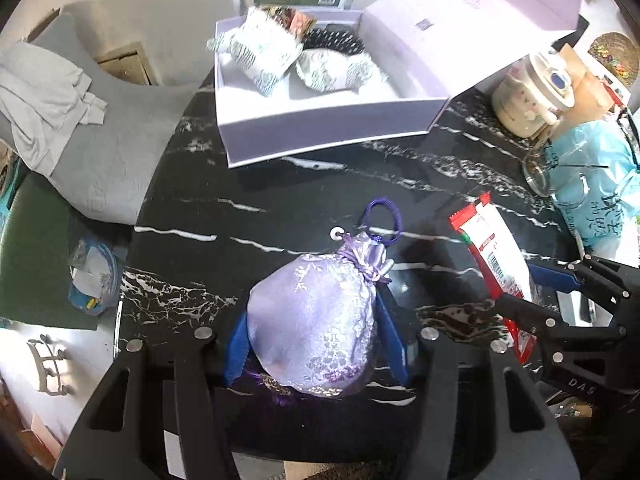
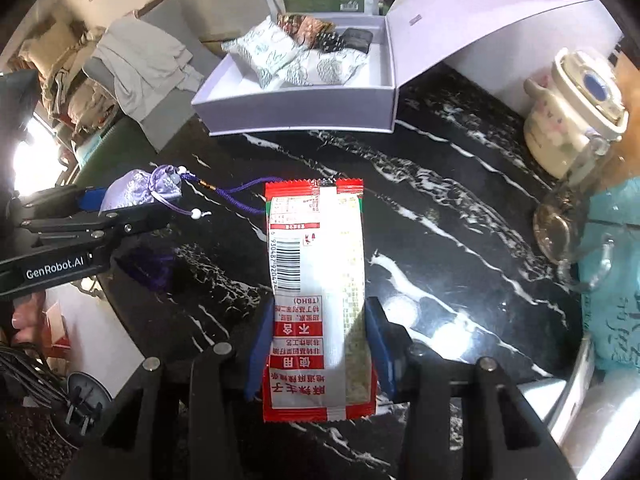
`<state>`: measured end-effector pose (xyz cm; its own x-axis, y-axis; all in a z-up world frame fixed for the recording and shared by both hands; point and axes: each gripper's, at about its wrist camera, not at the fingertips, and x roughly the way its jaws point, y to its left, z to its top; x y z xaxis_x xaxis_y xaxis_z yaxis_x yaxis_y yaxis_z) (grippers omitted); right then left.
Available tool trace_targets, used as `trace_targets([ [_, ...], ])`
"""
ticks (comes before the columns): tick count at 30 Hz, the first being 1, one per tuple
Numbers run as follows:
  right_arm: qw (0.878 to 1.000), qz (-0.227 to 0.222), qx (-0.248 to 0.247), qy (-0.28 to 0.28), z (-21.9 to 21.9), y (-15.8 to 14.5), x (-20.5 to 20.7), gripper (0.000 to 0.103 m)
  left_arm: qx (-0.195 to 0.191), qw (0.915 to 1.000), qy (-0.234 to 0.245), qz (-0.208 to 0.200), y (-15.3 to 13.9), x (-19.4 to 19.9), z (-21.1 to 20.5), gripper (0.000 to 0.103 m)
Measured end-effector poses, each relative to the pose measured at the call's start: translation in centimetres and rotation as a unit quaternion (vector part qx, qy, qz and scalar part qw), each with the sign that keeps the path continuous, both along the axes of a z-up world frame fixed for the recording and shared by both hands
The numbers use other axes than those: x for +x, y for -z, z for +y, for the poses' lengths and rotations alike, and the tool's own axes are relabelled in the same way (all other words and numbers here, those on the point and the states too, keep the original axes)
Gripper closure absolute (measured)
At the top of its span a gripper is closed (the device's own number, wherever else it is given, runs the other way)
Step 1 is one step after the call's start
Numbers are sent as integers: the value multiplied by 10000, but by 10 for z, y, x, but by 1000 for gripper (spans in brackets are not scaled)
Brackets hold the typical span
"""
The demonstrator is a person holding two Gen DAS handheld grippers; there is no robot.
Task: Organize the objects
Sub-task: 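Lift and carry sachet with left tool into box while right tool carries snack packet there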
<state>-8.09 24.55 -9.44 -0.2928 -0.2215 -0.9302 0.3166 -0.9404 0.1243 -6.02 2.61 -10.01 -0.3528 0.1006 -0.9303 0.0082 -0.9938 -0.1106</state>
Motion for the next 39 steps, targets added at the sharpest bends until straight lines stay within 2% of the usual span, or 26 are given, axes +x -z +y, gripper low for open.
trace_targets([
  [8, 9995, 238, -191, -52, 17, -37, 8, 58, -36, 9998, 94, 145, -40, 9, 26, 49],
  [15, 9974, 501, -354, -377, 26, -67, 17, 58, -212, 9983, 94, 530, -87, 16, 46, 49],
  [19, 9961, 600, -446, -471, 26, -78, 19, 58, -233, 9977, 41, 638, -103, 19, 54, 49],
  [29, 9928, 832, -654, -565, 18, -97, 19, 58, -222, 9974, 35, 687, -118, 17, 56, 49],
  [39, 9923, 954, -759, -228, 2, -106, -2, 58, -188, 9968, 304, 712, -124, -17, 35, 49],
])
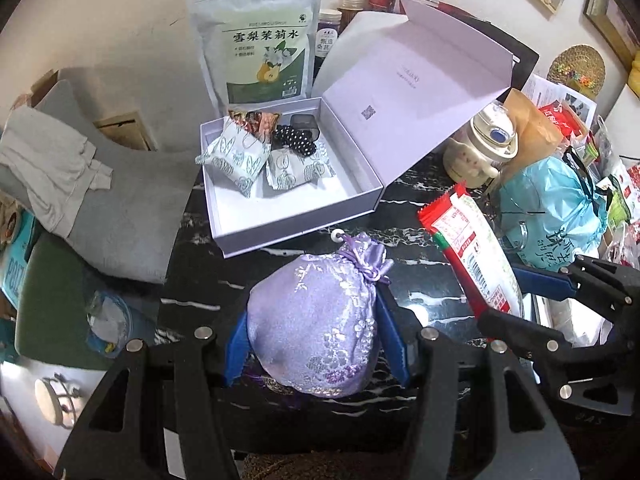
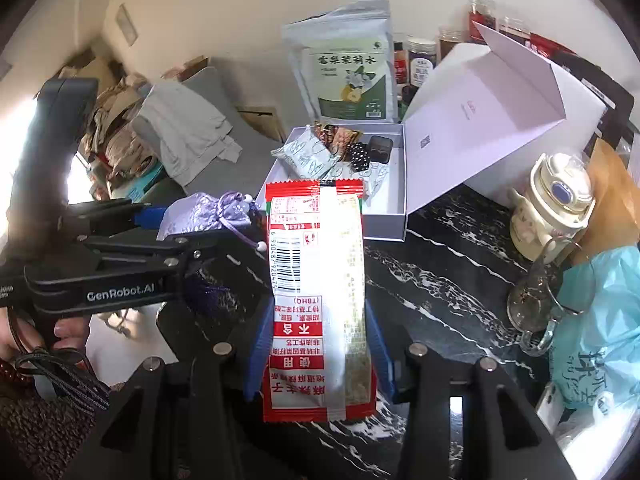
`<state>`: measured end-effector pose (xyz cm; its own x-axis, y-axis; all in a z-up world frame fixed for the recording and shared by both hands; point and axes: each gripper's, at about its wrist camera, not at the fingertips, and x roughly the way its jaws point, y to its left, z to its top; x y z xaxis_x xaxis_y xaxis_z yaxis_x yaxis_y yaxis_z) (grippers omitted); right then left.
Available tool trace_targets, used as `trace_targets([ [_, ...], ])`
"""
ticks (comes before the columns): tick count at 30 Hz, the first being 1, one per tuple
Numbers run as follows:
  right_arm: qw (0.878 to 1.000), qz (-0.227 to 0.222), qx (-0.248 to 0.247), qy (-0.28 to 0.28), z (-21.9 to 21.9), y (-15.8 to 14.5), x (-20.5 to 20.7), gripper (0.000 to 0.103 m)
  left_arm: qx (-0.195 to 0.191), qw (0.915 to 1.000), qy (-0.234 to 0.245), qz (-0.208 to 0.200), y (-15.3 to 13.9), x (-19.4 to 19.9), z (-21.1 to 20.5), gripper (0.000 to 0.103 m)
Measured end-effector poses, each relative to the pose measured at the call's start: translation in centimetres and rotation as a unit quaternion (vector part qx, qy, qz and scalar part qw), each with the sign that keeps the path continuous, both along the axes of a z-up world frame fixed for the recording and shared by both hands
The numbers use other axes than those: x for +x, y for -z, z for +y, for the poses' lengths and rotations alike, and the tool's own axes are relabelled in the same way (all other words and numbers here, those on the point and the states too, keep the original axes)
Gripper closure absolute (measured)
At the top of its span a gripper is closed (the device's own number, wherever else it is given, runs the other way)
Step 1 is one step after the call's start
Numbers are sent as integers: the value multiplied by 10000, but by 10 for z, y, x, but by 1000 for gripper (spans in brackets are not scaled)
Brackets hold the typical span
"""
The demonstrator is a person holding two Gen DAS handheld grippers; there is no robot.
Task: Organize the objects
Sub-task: 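Lift and carry sachet with left tool into box while right tool carries snack packet there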
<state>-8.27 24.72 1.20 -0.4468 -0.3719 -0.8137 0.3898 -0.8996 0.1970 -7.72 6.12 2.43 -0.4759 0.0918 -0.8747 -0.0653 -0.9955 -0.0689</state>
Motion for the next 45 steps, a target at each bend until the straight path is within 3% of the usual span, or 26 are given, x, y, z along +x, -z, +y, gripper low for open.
trace_targets([
  [12, 9992, -142, 28, 379, -29, 11, -41, 58, -13, 9982, 543, -271, 22, -60, -36, 49],
  [27, 9960, -352, -190, 803, -43, 39, -89, 58, -175, 9910, 1227, -508, 51, -123, -51, 49],
  [45, 9941, -529, -158, 936, -48, 68, -154, 58, -98, 9885, 1370, -639, 92, -193, -69, 49],
])
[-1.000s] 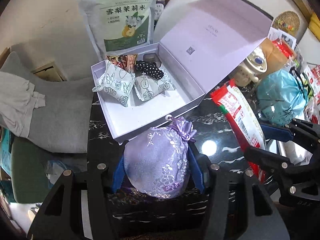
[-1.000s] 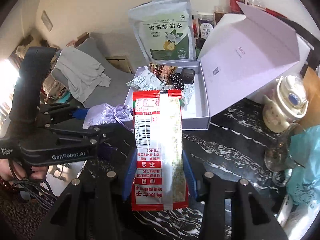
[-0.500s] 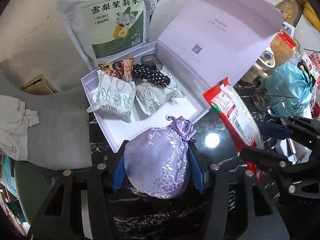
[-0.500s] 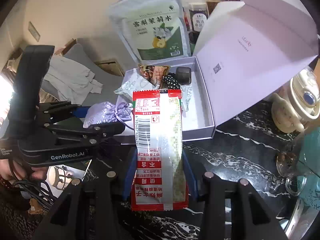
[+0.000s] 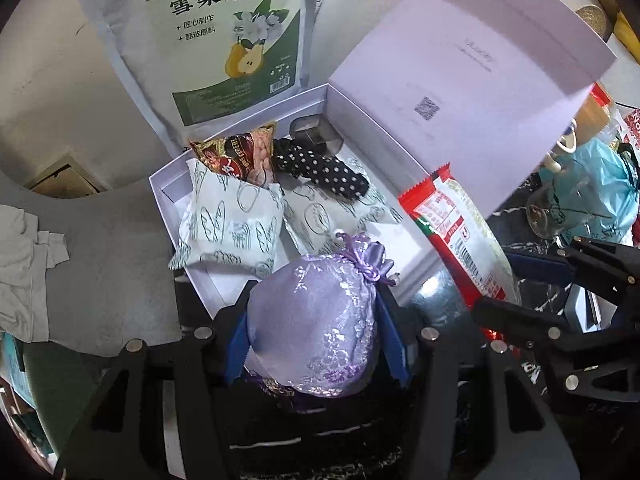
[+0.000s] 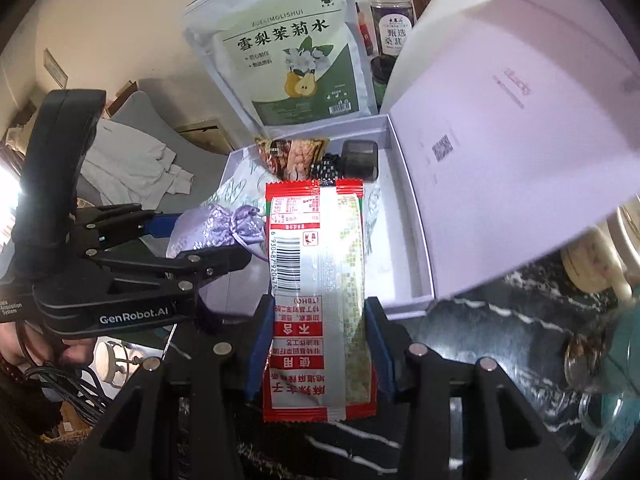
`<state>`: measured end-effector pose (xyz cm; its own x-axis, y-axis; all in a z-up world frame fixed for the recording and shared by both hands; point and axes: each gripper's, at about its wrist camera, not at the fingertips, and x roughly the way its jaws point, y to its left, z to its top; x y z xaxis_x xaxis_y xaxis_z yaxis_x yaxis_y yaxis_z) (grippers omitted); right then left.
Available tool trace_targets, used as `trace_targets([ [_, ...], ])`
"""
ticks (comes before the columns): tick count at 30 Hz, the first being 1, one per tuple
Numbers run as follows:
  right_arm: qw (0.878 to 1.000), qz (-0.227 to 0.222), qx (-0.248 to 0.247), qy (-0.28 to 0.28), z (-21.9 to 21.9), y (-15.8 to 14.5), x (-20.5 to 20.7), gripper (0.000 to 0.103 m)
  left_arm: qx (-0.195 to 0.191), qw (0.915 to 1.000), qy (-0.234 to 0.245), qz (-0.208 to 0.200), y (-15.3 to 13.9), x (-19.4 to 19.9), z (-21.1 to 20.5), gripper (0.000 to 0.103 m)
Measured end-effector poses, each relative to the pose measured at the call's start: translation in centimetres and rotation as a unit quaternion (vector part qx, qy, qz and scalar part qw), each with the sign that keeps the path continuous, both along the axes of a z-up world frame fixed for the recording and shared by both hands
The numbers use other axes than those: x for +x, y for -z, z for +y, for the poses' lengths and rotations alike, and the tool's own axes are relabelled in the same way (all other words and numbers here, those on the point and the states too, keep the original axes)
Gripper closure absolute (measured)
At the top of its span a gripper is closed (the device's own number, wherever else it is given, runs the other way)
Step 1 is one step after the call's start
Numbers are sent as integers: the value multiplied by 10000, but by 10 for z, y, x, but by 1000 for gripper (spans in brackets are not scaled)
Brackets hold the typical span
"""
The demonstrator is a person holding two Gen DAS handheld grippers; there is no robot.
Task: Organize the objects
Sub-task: 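Lift and carry sachet with left tool into box while right tool carries snack packet there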
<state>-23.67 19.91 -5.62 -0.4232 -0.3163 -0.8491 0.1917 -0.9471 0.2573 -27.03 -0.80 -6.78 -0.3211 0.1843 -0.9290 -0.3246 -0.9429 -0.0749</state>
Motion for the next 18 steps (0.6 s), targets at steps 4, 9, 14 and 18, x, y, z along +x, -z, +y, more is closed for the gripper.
trace_targets([
  [4, 10000, 29, 17, -6, -2, 4, -16, 58, 37, 10000, -12, -11, 7, -20, -10, 49],
  [9, 9999, 39, -87, 54, -2, 13, -34, 58, 138, 9999, 41, 48, 16, -41, -18, 49],
  [14, 9998, 3, -213, 66, -5, 26, -48, 58, 209, 9997, 109, 3, 29, -54, -18, 49],
  [18, 9997, -1, -215, 84, -7, 36, -58, 58, 167, 9997, 130, -83, 41, -63, -18, 49],
])
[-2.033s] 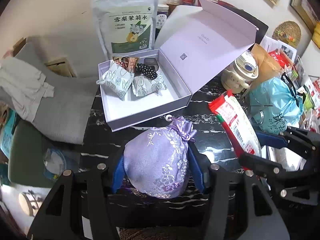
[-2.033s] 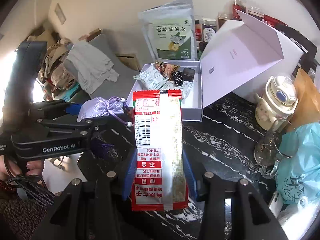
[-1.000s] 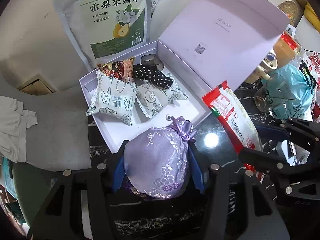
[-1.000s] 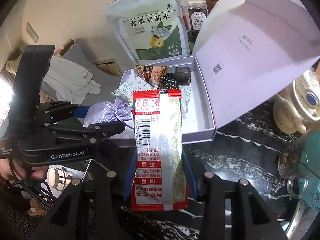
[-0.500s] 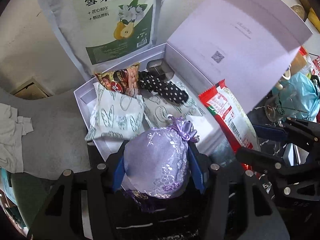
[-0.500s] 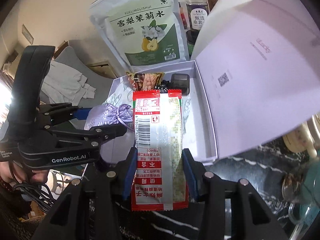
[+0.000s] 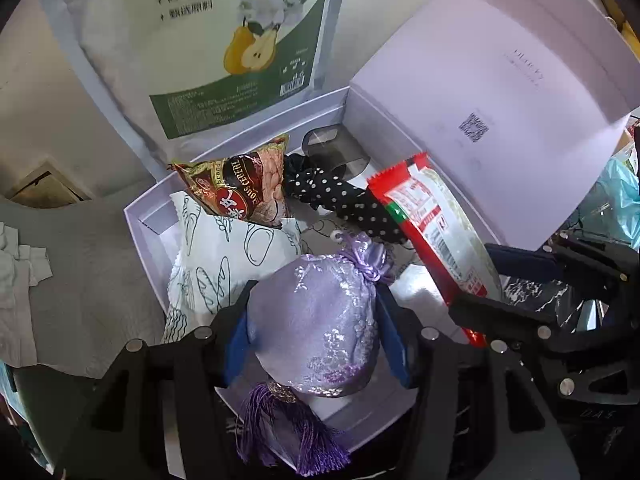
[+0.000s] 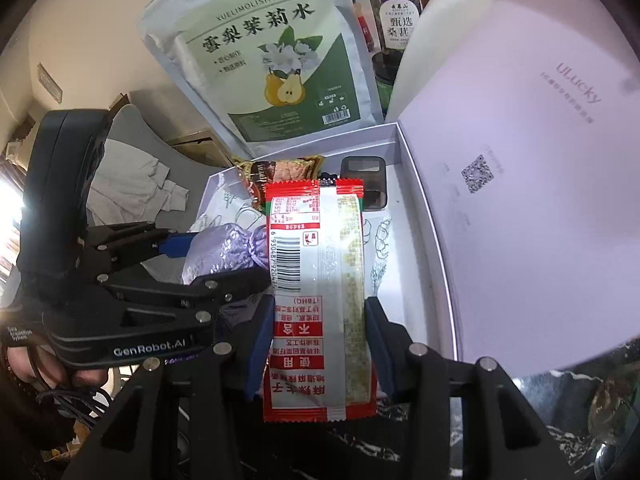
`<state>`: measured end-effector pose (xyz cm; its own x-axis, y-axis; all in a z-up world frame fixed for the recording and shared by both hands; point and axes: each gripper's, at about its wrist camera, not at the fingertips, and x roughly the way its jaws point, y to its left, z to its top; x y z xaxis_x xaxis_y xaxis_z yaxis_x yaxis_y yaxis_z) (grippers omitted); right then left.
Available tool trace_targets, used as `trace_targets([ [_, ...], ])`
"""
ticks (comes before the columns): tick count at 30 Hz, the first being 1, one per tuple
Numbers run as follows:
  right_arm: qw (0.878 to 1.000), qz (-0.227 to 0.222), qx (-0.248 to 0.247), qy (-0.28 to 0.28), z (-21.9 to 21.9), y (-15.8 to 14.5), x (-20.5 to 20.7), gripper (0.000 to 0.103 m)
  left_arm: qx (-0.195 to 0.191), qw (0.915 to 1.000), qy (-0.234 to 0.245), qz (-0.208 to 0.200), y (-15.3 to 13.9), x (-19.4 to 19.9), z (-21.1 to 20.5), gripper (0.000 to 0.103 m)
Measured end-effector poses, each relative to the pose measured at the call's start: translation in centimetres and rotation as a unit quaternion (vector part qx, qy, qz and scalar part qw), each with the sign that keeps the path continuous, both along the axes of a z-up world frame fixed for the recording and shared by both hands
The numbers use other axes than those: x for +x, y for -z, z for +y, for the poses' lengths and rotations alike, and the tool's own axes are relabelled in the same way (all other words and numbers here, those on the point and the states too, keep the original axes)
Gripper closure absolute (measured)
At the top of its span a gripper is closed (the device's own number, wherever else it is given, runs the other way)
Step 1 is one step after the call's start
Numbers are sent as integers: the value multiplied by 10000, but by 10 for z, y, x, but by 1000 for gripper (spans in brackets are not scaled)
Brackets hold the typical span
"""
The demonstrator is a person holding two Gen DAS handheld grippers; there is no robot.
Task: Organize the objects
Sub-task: 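Lift and carry sachet with left tool into box while right tool carries snack packet there, then open left tool to drop sachet in box while right tool releases snack packet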
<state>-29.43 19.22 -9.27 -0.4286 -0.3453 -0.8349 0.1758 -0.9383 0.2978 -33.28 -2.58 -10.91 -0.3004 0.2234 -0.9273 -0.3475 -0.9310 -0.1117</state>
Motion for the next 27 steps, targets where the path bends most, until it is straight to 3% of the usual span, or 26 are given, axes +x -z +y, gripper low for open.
trace_targets([
  [13, 9998, -151, -26, 84, 3, 34, -24, 58, 68, 10000, 64, 17, 30, -16, 5, 48],
  [27, 9999, -90, 74, 27, 3, 39, -31, 57, 294, 9995, -64, 127, 38, -24, 5, 47],
])
